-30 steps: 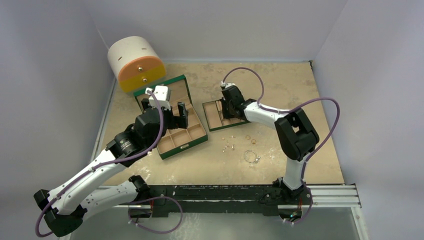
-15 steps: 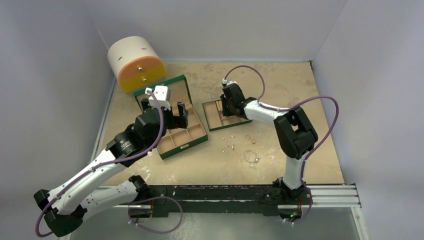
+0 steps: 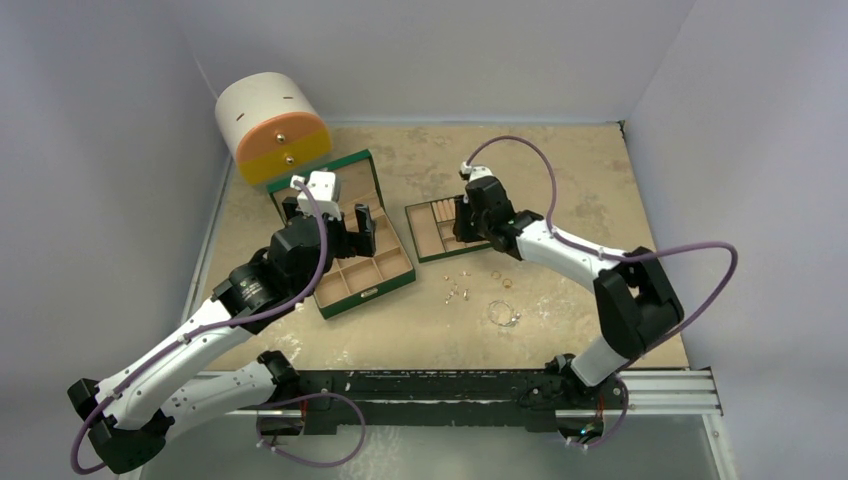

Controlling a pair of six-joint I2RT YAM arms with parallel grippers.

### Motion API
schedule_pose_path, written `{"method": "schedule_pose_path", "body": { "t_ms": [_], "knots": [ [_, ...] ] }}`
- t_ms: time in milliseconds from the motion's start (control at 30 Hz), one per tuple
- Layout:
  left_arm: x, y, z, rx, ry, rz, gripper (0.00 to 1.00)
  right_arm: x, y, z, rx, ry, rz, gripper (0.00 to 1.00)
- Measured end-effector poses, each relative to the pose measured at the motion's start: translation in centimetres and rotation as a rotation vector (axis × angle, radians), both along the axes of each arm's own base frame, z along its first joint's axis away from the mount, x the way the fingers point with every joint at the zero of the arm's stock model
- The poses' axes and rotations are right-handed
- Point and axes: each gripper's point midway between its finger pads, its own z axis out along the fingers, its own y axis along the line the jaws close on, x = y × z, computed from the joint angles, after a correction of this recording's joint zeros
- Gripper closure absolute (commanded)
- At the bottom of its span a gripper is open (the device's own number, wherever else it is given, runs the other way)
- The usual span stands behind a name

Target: Organize the mixed jewelry

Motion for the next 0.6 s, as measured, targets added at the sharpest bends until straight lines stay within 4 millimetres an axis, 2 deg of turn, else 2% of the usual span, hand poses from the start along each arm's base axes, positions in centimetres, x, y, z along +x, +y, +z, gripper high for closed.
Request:
{"method": "schedule_pose_path", "body": {
  "t_ms": [300, 600],
  "knots": [
    [0.1, -0.1, -0.2, 0.006, 0.006, 0.000, 0.02, -4.6, 1.6, 1.0, 0.060, 0.023, 0.107, 0.72],
    [0.1, -0.2, -0.3, 0.009, 0.009, 0.000, 0.02, -6.9, 2.8, -1.4, 0.086, 0.106, 0.145, 0.71]
  ]
}}
